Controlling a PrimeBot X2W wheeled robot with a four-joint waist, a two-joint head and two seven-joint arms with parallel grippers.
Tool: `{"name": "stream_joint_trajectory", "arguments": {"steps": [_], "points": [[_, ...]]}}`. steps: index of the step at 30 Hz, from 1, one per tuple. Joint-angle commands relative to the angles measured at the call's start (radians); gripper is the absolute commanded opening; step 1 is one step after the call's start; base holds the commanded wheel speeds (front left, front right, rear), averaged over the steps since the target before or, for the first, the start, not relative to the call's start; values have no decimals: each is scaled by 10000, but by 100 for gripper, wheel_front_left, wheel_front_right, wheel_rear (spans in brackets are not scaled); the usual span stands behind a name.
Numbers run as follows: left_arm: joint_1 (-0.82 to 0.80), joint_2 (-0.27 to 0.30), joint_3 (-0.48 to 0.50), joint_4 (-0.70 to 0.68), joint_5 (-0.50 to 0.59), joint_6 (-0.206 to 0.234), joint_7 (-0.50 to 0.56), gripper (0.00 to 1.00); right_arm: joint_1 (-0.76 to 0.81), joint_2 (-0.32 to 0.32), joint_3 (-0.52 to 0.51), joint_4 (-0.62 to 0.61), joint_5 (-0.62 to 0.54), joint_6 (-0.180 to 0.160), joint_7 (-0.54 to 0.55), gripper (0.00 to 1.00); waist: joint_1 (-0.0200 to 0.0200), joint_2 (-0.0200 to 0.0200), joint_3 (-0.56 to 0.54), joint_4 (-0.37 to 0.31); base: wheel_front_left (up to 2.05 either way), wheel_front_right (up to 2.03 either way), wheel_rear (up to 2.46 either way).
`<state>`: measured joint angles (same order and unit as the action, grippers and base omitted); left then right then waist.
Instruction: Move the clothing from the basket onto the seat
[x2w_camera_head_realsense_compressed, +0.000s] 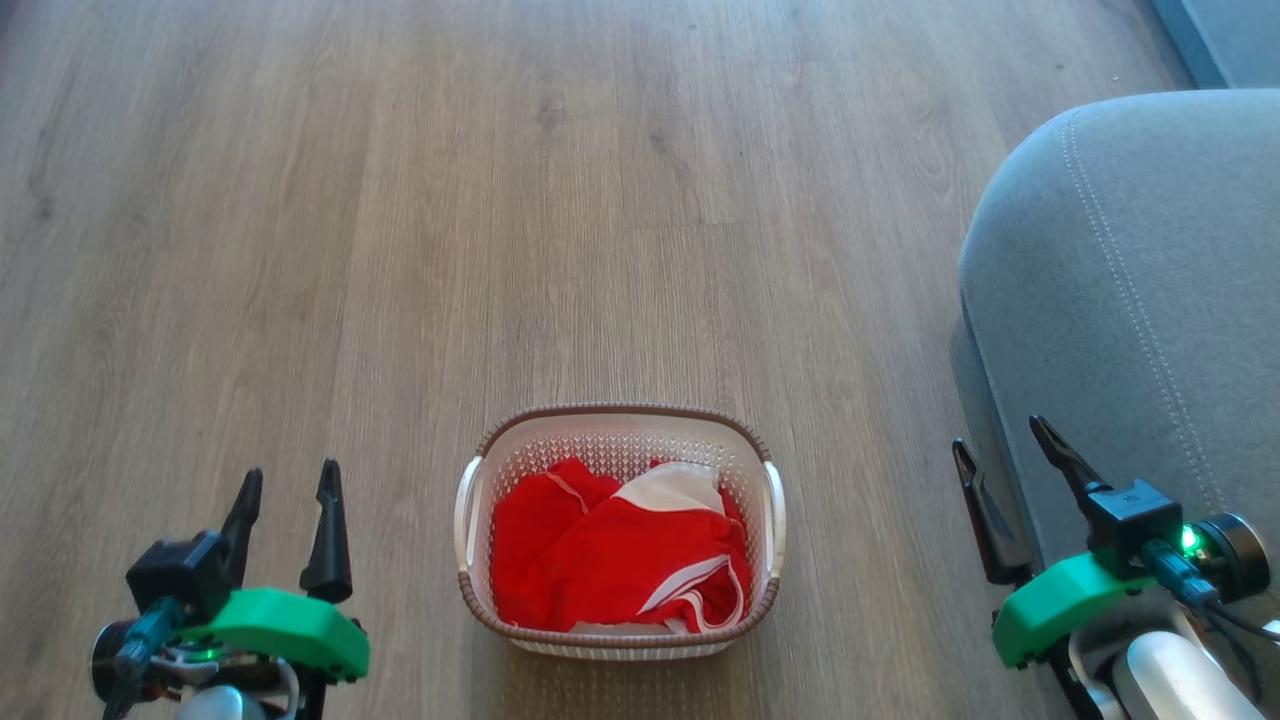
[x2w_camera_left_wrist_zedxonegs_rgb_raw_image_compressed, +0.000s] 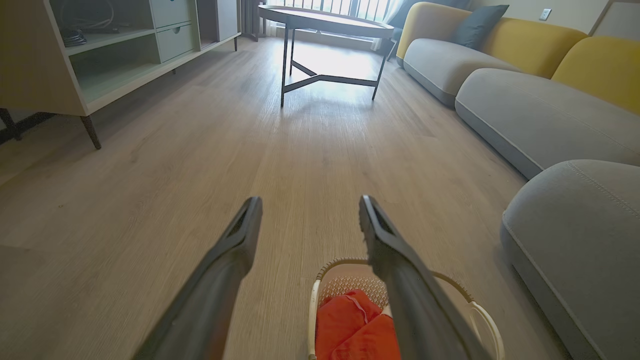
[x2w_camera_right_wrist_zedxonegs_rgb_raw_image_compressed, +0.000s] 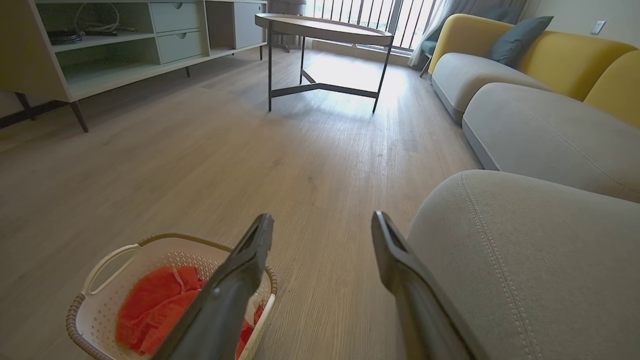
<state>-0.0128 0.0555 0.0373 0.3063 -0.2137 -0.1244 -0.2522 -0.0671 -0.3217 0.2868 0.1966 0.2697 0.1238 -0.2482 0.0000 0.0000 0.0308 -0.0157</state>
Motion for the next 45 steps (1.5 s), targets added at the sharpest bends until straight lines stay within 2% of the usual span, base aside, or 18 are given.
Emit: {"name": "stream_joint_trajectory", "arguments": {"steps": [1,18,25,31,45], "points": [[-512,192,349,-265,88,-63,-95,100,-69,-91,49,-284,-15,69,-136,100,0,0,-18,-23,0,0,0],[-516,186,313,-236,87,-63,-95,100,-120,-142,19,-264,-12,69,-136,100,0,0,33,-101,0,0,0],[-742,150,174,-335,77,-63,-95,100,-303,-112,-332,-397,-81,69,-136,100,0,0,537,-102,0,0,0],[-1406,173,-64,-429,-8,-63,-95,100,-773,-44,-834,-745,-232,69,-136,100,0,0,1713,-111,0,0,0],[-4393,264,-1546,-510,148,-63,-95,100,-2977,189,-1564,-1943,-669,69,-136,100,0,0,5903,-335,0,0,0]]}}
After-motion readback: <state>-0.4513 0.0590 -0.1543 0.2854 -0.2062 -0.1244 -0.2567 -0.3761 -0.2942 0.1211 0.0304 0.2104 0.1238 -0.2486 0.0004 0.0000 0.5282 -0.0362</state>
